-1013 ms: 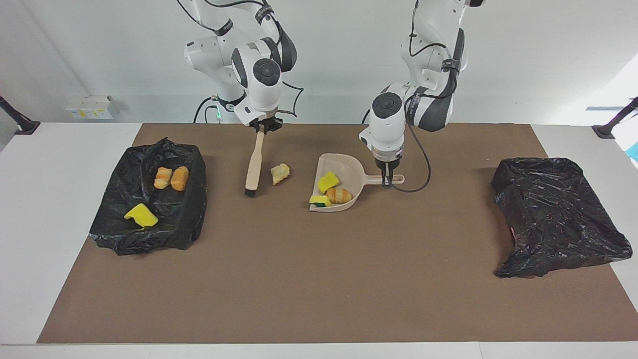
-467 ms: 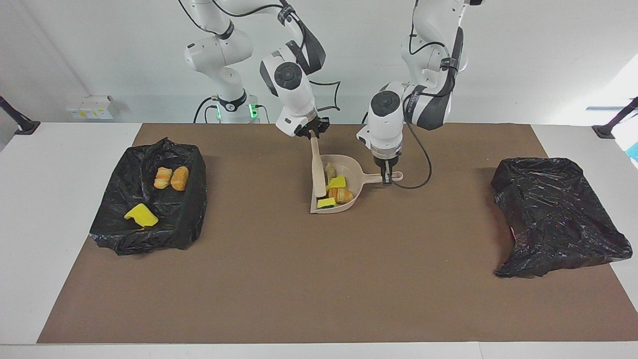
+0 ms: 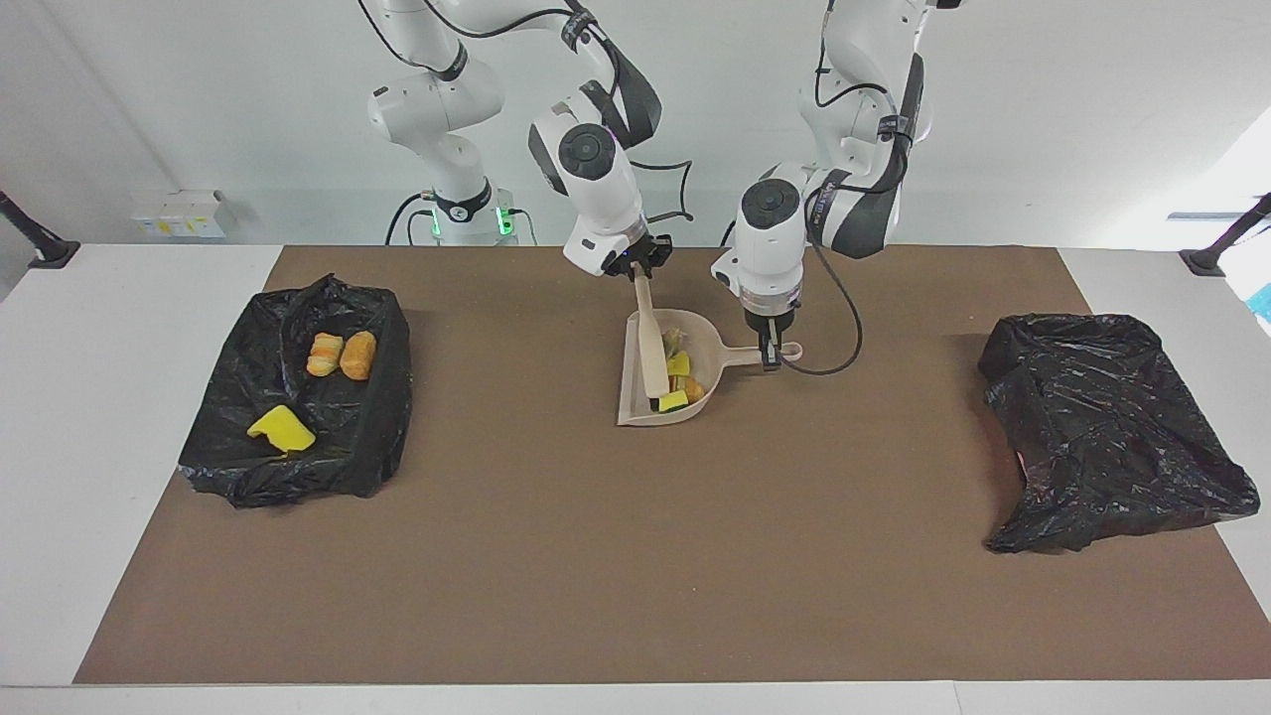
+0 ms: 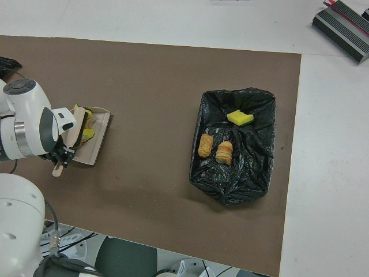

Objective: Sweep and dump trash in bin
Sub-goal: 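Carry the loaded dustpan with the left gripper over the black bag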

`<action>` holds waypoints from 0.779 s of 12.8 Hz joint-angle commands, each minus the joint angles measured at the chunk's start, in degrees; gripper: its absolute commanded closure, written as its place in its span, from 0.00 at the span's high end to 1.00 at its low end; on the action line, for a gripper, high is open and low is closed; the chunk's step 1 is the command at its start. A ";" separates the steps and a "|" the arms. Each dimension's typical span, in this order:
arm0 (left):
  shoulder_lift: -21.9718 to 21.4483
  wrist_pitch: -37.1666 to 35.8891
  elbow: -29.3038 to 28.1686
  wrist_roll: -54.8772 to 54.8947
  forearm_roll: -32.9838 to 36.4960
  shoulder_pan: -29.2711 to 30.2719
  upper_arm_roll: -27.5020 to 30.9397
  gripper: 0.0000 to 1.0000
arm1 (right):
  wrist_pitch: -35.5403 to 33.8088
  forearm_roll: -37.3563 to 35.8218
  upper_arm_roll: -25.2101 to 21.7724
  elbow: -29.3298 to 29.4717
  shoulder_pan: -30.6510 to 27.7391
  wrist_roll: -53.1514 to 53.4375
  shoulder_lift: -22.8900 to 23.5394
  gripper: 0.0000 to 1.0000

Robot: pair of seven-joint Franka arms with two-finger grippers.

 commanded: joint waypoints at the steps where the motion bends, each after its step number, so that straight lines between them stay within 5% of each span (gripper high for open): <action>1: 0.16 2.83 -0.71 4.53 -4.70 3.42 -0.04 0.00 | -5.13 -2.81 0.09 3.93 -0.85 0.30 -1.57 0.00; 7: 2.45 -0.58 6.66 11.40 -8.93 10.54 -0.04 0.00 | -6.19 -8.89 0.26 6.76 -0.59 4.96 -2.19 0.00; 10: 2.62 -9.09 13.42 15.08 -8.93 13.80 0.04 0.00 | -4.88 -9.08 0.62 4.04 -0.06 9.26 -4.20 0.00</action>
